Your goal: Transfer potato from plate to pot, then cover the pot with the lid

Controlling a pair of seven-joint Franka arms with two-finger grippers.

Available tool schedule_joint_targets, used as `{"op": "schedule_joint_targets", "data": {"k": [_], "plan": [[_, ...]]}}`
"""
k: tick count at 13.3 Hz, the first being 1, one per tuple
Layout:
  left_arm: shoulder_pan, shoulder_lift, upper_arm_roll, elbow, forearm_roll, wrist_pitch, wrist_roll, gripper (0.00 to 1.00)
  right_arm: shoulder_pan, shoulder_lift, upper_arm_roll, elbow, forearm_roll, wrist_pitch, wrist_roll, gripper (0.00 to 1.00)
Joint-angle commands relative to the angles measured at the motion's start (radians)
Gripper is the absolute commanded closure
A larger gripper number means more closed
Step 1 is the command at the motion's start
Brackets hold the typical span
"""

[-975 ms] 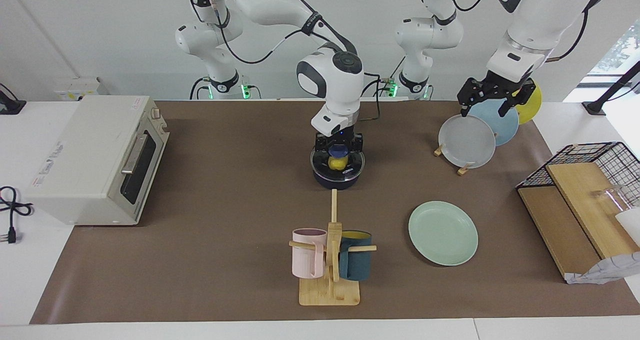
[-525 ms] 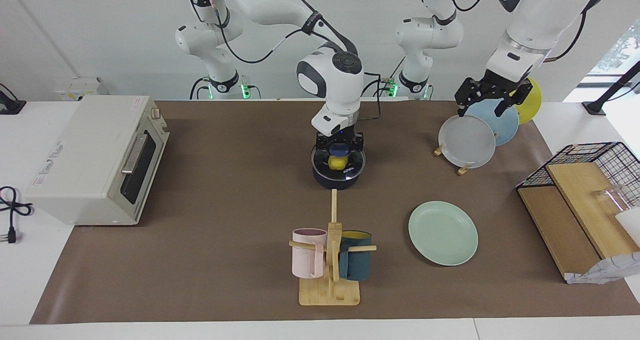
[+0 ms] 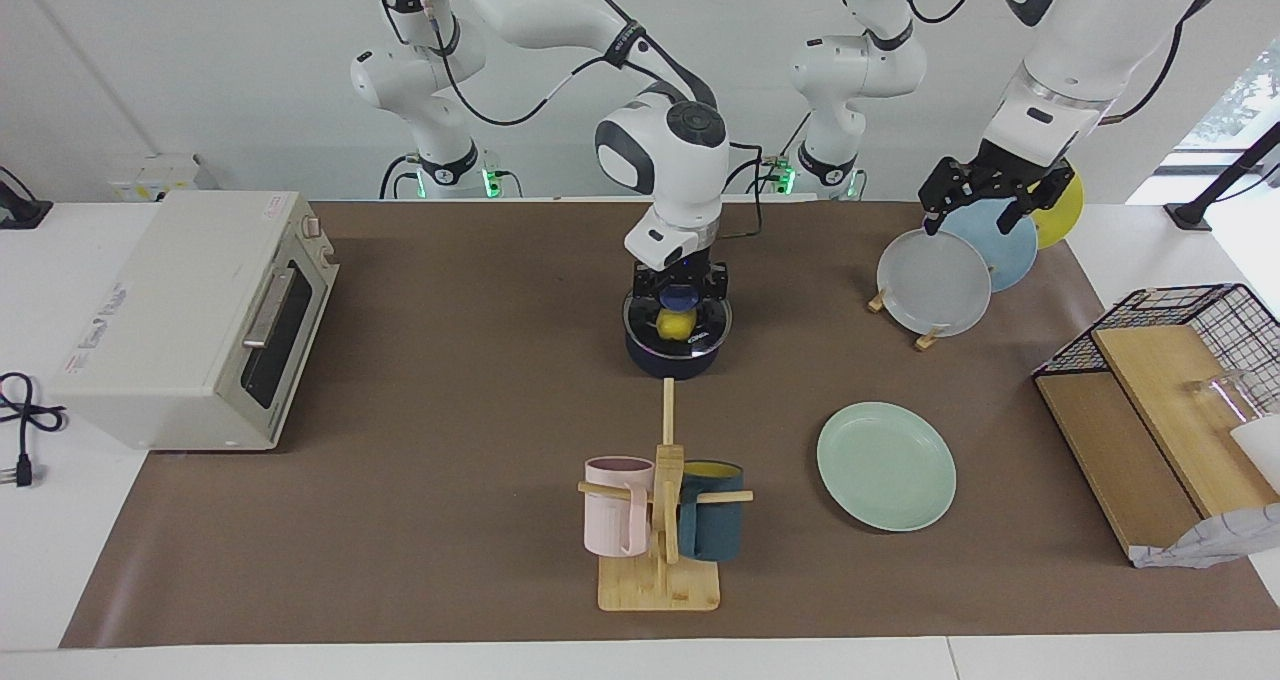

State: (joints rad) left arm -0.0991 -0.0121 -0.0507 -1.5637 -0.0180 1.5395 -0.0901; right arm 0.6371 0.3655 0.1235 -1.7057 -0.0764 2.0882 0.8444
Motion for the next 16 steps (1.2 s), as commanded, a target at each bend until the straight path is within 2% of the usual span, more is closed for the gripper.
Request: {"op": "schedule_joint_targets", "data": {"k": [1, 9, 13, 16], "plan": [[0.016, -0.035, -0.008, -0.058, -0.006, 0.037, 0.001, 0.00, -0.007, -0.014, 0.005, -0.043, 0.017, -0.005, 0.009, 1.00], [0.010, -0.006, 0.015, -0.041, -0.007, 0.024, 0.003, 0.00, -0.010, -0.017, 0.005, -0.049, 0.018, -0.002, 0.012, 1.00], [0.012, -0.015, 0.011, -0.044, -0.002, 0.028, 0.009, 0.00, -0.016, -0.016, 0.005, -0.048, 0.018, 0.006, 0.010, 0.00], [0.018, -0.019, 0.008, -0.044, -0.002, 0.036, 0.009, 0.00, -0.022, -0.016, 0.004, -0.039, 0.014, 0.001, 0.009, 0.00]]}}
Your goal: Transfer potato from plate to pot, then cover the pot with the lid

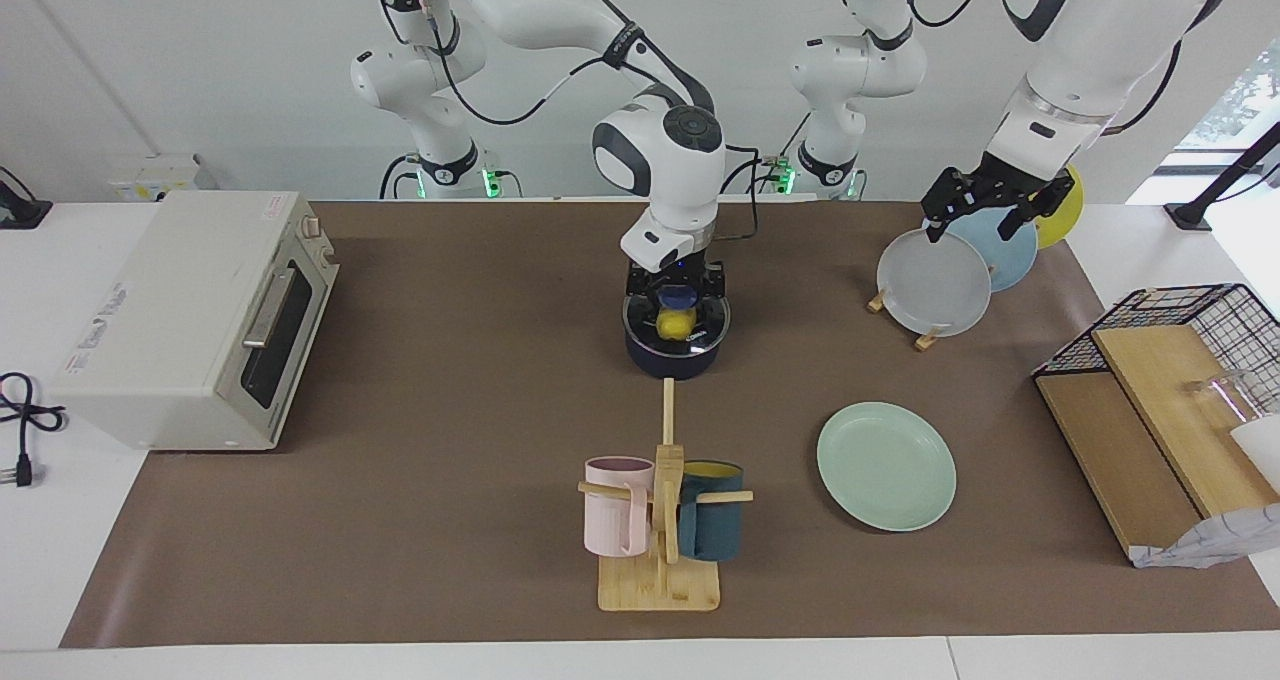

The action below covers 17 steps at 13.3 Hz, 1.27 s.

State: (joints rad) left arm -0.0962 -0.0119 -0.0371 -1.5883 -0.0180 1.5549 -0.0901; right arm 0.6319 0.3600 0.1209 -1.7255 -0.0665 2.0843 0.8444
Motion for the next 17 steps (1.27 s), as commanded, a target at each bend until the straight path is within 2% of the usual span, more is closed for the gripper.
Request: {"op": "schedule_joint_targets", "data": {"k": [1, 10, 12, 17], "plan": [[0.015, -0.023, -0.007, -0.021, -0.002, 0.021, 0.010, 0.00, -0.018, -0.010, 0.006, -0.014, -0.004, 0.003, 0.009, 0.00], [0.046, -0.025, -0.007, -0.021, -0.003, 0.030, 0.027, 0.00, -0.067, -0.075, -0.006, 0.092, -0.010, -0.095, 0.001, 0.00], [0.038, -0.025, -0.006, -0.021, -0.003, 0.021, 0.026, 0.00, -0.142, -0.113, -0.009, 0.095, -0.012, -0.150, -0.132, 0.00], [0.035, -0.026, -0.004, -0.021, -0.008, -0.050, 0.027, 0.00, -0.407, -0.280, -0.007, 0.095, 0.001, -0.387, -0.452, 0.00]]}}
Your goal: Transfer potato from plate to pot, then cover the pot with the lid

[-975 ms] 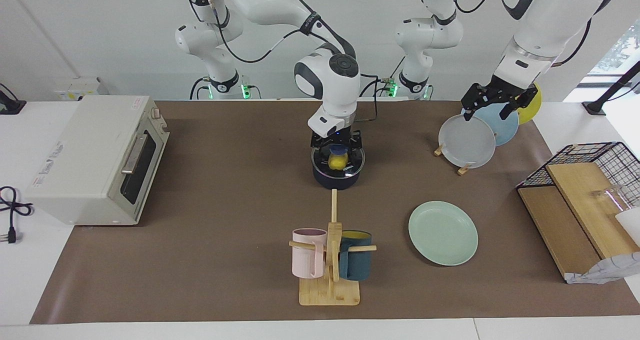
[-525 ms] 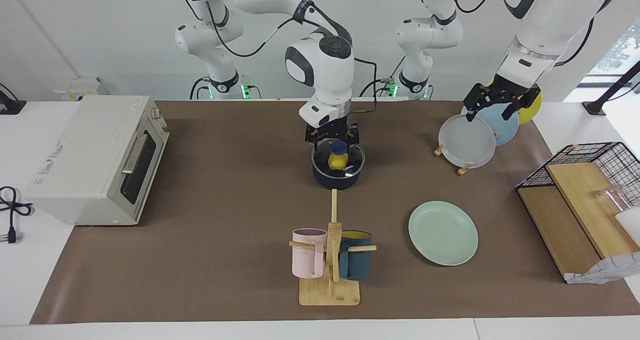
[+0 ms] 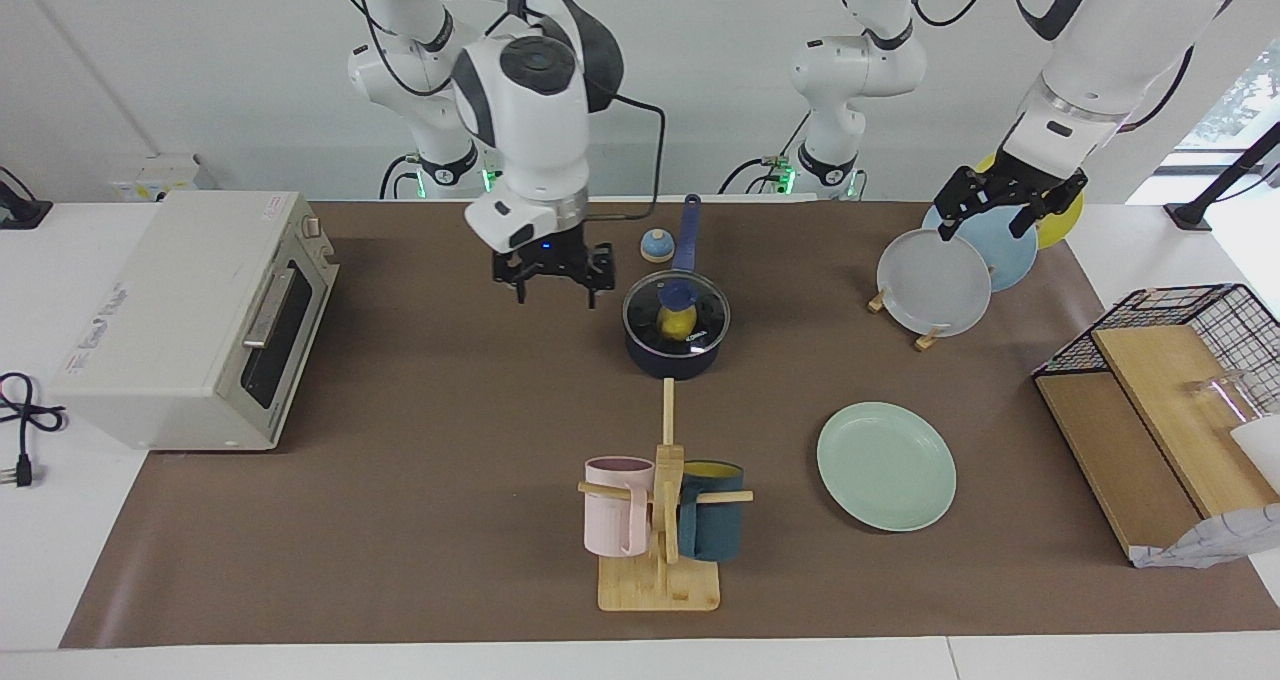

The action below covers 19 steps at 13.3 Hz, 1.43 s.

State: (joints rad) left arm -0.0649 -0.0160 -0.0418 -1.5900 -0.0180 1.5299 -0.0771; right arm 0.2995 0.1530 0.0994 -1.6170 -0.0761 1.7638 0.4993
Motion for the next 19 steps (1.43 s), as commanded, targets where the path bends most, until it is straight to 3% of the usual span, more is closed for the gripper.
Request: {"op": "schedule_joint_targets", "data": {"k": [1, 4, 6, 13, 19], "plan": [[0.004, -0.024, -0.001, -0.019, -0.008, -0.027, 0.014, 0.00, -0.124, -0.107, 0.013, -0.012, 0.015, -0.117, -0.175, 0.00], [0.011, -0.035, -0.001, -0.030, -0.008, -0.021, 0.014, 0.00, -0.210, -0.210, 0.005, -0.003, 0.004, -0.223, -0.293, 0.00], [0.010, -0.035, -0.001, -0.030, -0.008, -0.021, 0.005, 0.00, -0.220, -0.213, -0.061, 0.000, 0.002, -0.268, -0.375, 0.00], [0.014, -0.032, 0.000, -0.025, 0.015, -0.011, 0.014, 0.00, -0.350, -0.194, -0.092, -0.021, 0.057, -0.244, -0.478, 0.00], [0.014, -0.032, 0.000, -0.025, 0.027, -0.013, 0.013, 0.00, -0.361, -0.204, -0.092, -0.063, 0.073, -0.175, -0.528, 0.00]]}}
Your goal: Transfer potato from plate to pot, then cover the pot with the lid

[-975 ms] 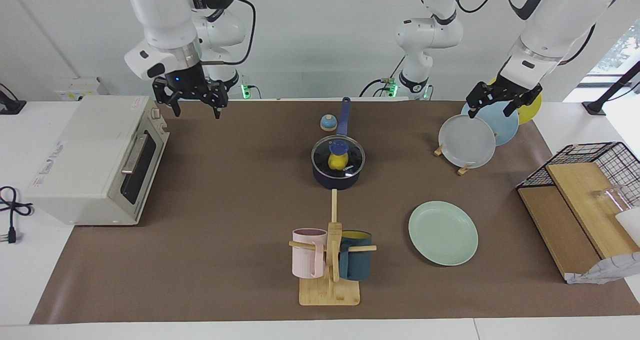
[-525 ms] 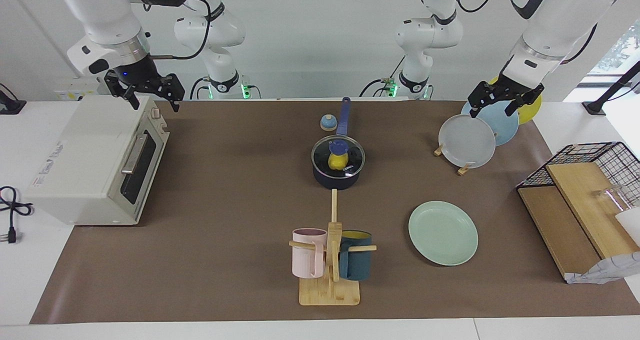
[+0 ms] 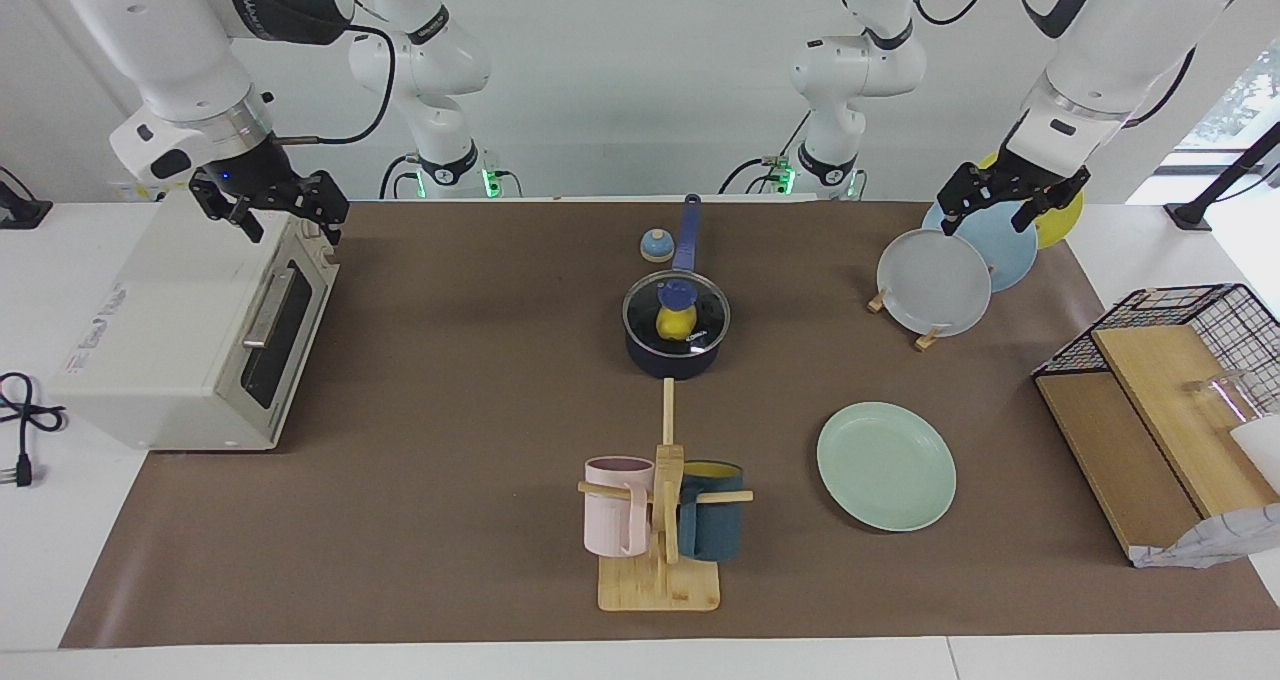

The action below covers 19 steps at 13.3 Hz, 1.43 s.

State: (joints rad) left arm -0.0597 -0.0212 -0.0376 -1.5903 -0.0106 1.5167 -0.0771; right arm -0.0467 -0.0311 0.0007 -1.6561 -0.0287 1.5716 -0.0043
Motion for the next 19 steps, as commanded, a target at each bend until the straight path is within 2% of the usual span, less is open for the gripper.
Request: {"op": "schedule_joint_targets", "data": {"k": [1, 13, 19], "plan": [[0.009, -0.026, -0.004, -0.027, 0.020, -0.001, 0.013, 0.00, -0.016, -0.018, 0.007, -0.024, 0.027, 0.012, -0.026, 0.00], [0.011, -0.028, -0.005, -0.027, 0.020, -0.001, 0.007, 0.00, -0.022, -0.015, 0.005, -0.005, 0.046, -0.038, -0.026, 0.00], [0.011, -0.028, -0.005, -0.027, 0.020, -0.001, 0.005, 0.00, -0.022, 0.034, 0.019, 0.030, 0.012, -0.059, -0.026, 0.00]]}}
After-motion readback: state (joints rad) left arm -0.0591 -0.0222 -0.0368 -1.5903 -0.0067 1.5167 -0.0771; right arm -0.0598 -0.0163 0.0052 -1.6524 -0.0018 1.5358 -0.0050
